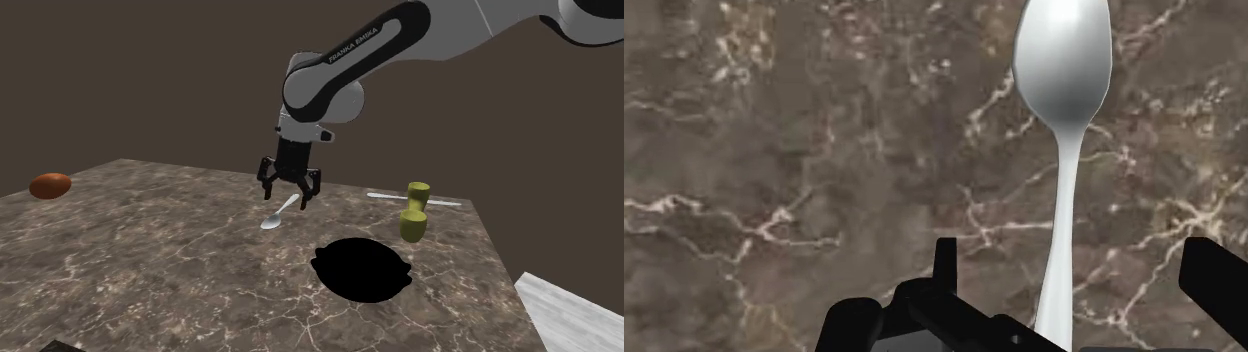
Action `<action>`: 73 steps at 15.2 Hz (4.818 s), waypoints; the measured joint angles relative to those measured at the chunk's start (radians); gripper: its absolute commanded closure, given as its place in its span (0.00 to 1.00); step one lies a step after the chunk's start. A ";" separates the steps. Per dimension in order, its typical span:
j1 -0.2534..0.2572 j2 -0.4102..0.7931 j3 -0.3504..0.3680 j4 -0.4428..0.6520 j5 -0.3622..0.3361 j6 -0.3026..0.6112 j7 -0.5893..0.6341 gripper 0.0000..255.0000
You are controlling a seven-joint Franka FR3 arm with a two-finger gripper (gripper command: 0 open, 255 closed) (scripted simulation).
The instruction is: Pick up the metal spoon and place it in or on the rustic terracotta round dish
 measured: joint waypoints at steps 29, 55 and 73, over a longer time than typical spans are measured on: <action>-0.006 -0.069 0.009 0.072 0.011 -0.137 0.014 1.00; 0.036 -0.855 0.063 -0.713 0.311 -0.106 -0.037 1.00; 0.056 -0.775 0.101 -0.864 0.358 0.124 -0.071 1.00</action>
